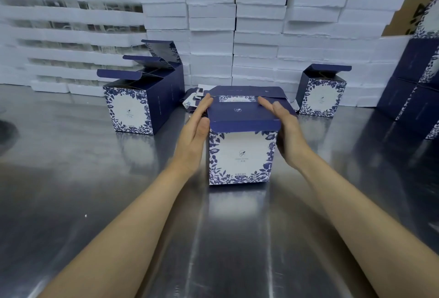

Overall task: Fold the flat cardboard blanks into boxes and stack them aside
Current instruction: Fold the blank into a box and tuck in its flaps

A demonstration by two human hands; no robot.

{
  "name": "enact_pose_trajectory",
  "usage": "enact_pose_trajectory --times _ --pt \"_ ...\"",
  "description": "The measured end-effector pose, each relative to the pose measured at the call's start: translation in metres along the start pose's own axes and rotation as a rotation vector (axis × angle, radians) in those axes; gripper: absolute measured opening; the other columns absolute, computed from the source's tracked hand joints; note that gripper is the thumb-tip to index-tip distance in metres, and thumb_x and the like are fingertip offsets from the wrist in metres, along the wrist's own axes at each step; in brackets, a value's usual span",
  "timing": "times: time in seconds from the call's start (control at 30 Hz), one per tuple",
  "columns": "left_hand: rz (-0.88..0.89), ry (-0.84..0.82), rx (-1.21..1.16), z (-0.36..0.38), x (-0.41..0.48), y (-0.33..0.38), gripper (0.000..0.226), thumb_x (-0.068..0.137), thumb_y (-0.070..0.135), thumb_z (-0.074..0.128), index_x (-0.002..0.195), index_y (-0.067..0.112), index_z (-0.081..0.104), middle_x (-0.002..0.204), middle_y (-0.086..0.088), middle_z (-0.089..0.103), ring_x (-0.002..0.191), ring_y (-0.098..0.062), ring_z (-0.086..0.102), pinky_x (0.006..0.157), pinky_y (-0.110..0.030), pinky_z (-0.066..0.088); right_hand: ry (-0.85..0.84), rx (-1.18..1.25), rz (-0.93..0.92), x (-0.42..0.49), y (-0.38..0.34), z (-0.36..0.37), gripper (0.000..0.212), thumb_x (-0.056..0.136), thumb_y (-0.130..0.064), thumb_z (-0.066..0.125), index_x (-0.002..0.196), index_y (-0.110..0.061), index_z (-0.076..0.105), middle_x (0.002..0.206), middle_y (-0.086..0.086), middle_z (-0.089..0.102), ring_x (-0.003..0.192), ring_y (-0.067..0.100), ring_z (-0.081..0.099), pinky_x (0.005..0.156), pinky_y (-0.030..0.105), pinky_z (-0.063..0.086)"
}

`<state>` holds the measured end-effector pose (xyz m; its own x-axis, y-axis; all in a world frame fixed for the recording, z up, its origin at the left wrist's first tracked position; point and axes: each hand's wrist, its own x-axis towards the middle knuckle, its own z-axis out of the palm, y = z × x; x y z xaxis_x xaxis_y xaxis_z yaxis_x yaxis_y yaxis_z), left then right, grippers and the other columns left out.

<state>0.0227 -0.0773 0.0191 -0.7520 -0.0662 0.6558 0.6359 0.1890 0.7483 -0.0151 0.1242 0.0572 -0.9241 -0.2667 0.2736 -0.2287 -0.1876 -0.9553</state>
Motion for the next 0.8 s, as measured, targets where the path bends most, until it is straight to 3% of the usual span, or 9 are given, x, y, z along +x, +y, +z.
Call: enact_pose_trajectory --times 0.1,0.2,0.3,0.4,0.47,0.57,0.6,0.67,0.8 --pt "-0.042 -0.019 0.004 -0.002 0.002 0.001 0.05 0.09 0.063 0.04 0.135 0.042 0.041 0.154 0.012 0.033 0.142 0.001 0.026 0.118 -0.031 0.021 -0.255 0.054 0.052 -0.001 -0.007 -0.009 0.057 0.063 -0.057 0.074 0.116 -0.039 0.067 0.127 -0.013 0.064 0.119 0.006 0.059 0.099 0.028 0.043" --pt "-0.038 0.007 0.013 -0.001 0.002 0.0 0.044 0.09 0.055 0.04 0.132 0.042 0.043 0.153 0.014 0.032 0.141 0.003 0.025 0.113 -0.017 0.022 -0.361 -0.031 0.043 -0.001 -0.006 -0.017 0.086 0.05 -0.058 0.085 0.129 -0.039 0.055 0.153 -0.012 0.037 0.14 0.007 0.035 0.112 0.032 0.032" --pt "-0.034 0.105 0.077 -0.001 0.004 -0.001 0.031 0.094 0.043 0.044 0.123 0.038 0.054 0.148 0.016 0.039 0.141 0.004 0.026 0.109 -0.011 0.026 -0.202 -0.226 -0.095 0.003 0.0 -0.016 0.05 0.072 -0.029 0.08 0.118 -0.031 0.061 0.158 -0.011 0.026 0.134 -0.012 0.033 0.101 0.016 0.039" --pt "-0.034 0.217 0.207 -0.001 0.003 0.001 0.029 0.096 0.036 0.041 0.118 0.037 0.06 0.139 0.01 0.053 0.135 0.001 0.037 0.112 -0.025 0.031 -0.135 -0.279 -0.216 0.007 0.006 -0.015 0.035 0.077 -0.017 0.075 0.11 -0.027 0.065 0.154 -0.009 0.032 0.119 -0.02 0.043 0.086 0.008 0.043" --pt "0.041 0.208 0.232 0.003 0.001 0.005 0.037 0.097 0.039 0.039 0.127 0.028 0.056 0.14 0.011 0.05 0.135 -0.002 0.038 0.113 -0.031 0.032 -0.153 -0.265 -0.228 0.006 0.008 -0.013 0.033 0.075 -0.016 0.075 0.106 -0.025 0.066 0.148 -0.01 0.041 0.125 -0.012 0.044 0.081 0.015 0.049" --pt "0.195 0.083 0.393 0.01 -0.002 0.007 0.036 0.099 0.029 0.047 0.131 0.014 0.053 0.143 0.01 0.045 0.139 -0.012 0.034 0.113 -0.033 0.03 -0.106 -0.384 -0.311 0.006 0.009 -0.008 0.026 0.08 -0.012 0.077 0.1 -0.027 0.069 0.131 -0.007 0.059 0.136 0.0 0.037 0.101 0.039 0.045" --pt "0.225 0.066 0.459 0.012 -0.001 0.009 0.032 0.098 0.024 0.05 0.127 0.011 0.056 0.138 0.005 0.05 0.136 -0.013 0.038 0.112 -0.031 0.03 -0.082 -0.418 -0.353 0.007 0.008 -0.006 0.023 0.081 -0.012 0.076 0.097 -0.028 0.069 0.124 -0.006 0.063 0.133 0.002 0.042 0.105 0.039 0.042" --pt "0.239 0.093 0.508 0.013 0.002 0.014 0.023 0.097 0.018 0.054 0.117 0.009 0.062 0.123 -0.001 0.059 0.121 -0.014 0.047 0.104 -0.03 0.037 -0.053 -0.43 -0.386 0.007 0.002 -0.003 0.017 0.082 -0.016 0.074 0.092 -0.029 0.07 0.111 -0.008 0.068 0.114 0.005 0.058 0.096 0.035 0.048" --pt "0.154 0.178 0.416 0.013 0.009 0.03 0.019 0.091 0.024 0.059 0.107 0.016 0.067 0.102 0.022 0.06 0.103 -0.011 0.054 0.09 -0.045 0.046 -0.048 -0.394 -0.387 0.007 -0.015 0.002 0.009 0.086 -0.023 0.069 0.087 -0.032 0.072 0.092 -0.017 0.07 0.072 0.007 0.058 0.067 0.017 0.046"
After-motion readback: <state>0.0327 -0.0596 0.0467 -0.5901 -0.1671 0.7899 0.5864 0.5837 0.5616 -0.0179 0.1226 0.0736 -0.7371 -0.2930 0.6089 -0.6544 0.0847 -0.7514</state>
